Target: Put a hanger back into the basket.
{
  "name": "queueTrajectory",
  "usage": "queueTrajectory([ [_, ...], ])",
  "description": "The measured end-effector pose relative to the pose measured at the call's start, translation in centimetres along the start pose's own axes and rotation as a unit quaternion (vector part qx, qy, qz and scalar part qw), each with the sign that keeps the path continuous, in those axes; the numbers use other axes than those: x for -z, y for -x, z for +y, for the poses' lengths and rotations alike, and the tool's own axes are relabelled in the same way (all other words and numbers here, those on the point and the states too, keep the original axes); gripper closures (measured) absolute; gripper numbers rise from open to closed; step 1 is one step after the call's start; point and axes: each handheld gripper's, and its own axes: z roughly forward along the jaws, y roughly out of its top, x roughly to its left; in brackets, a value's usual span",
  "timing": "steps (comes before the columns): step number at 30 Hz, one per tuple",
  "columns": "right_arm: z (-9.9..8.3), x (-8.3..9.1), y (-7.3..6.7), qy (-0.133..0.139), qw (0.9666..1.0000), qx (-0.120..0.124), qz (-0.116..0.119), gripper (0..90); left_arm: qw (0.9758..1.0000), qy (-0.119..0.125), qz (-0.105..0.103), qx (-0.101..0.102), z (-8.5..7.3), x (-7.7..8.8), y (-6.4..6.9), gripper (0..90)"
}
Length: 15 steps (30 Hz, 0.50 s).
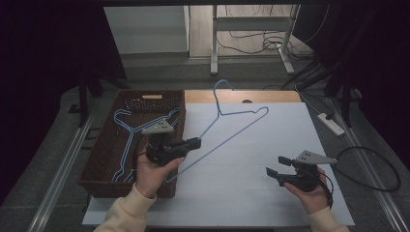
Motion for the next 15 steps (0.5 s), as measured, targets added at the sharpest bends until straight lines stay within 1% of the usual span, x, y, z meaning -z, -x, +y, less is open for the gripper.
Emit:
queueTrajectory([
  [4,-0.1,-0.1,0.1,-0.005,1.0,0.002,-0.003,28.8,0.9999,0.01,0.009,-0.006,0.4,2.2,-1.2,86.3],
  [7,-0.1,-0.2,0.1,-0.008,1.0,0.003,-0.005,28.7,0.9997,0.018,0.017,-0.003,0.3,3.5,-2.2,86.3],
  [9,-0.1,-0.2,0.1,-0.009,0.9999,0.003,-0.005,28.6,0.9994,0.023,0.027,-0.004,0.2,4.5,-2.9,86.3],
  [11,-0.2,-0.2,0.2,-0.011,0.9999,0.004,-0.006,28.6,0.9988,0.028,0.041,-0.003,0.1,5.5,-3.6,86.3],
  [15,-0.2,-0.4,0.2,-0.016,0.9998,0.005,-0.009,28.4,0.9973,0.035,0.064,0.005,-0.5,7.3,-5.1,86.4],
])
